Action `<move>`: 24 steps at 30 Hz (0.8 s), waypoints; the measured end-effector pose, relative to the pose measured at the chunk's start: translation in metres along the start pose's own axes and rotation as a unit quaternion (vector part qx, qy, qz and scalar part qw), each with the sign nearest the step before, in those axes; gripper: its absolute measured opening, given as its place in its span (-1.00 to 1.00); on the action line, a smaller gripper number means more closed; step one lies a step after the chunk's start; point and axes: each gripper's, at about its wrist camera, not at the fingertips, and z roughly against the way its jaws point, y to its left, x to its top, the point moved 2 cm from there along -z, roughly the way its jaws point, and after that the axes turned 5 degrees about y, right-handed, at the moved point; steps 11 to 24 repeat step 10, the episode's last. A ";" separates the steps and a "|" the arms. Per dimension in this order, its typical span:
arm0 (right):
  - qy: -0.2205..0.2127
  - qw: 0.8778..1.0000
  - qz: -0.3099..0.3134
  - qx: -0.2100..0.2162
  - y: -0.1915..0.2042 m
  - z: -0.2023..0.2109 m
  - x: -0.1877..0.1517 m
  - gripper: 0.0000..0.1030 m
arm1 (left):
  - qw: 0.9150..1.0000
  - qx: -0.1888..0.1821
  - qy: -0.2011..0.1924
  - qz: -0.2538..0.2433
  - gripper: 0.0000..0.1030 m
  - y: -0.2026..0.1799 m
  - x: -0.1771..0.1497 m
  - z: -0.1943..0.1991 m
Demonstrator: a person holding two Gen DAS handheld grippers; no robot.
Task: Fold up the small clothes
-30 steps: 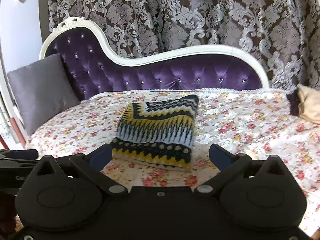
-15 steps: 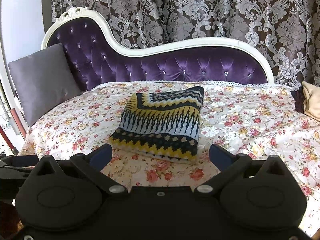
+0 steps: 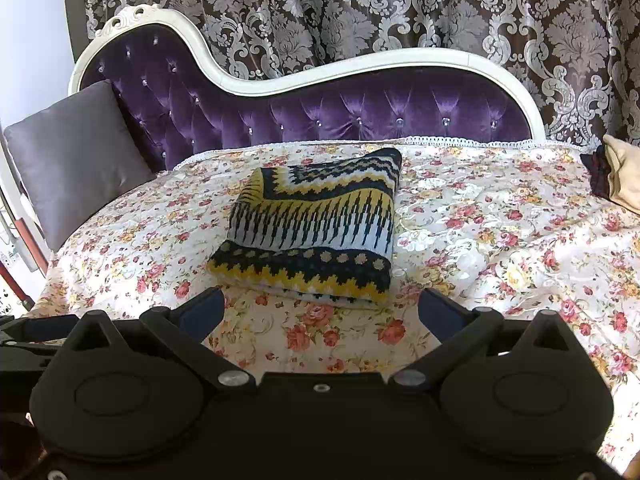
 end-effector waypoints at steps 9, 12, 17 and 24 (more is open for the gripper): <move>0.006 1.000 -0.006 0.005 -0.001 -0.004 0.000 0.99 | 1.000 -0.001 -0.001 -0.004 0.85 -0.004 -0.001 -0.002; 0.007 1.000 -0.007 0.005 -0.001 -0.004 0.000 0.99 | 1.000 0.000 -0.001 -0.005 0.85 -0.004 0.000 -0.002; 0.007 1.000 -0.007 0.005 -0.001 -0.004 0.000 0.99 | 1.000 0.000 -0.001 -0.005 0.85 -0.004 0.000 -0.002; 0.007 1.000 -0.007 0.005 -0.001 -0.004 0.000 0.99 | 1.000 0.000 -0.001 -0.005 0.85 -0.004 0.000 -0.002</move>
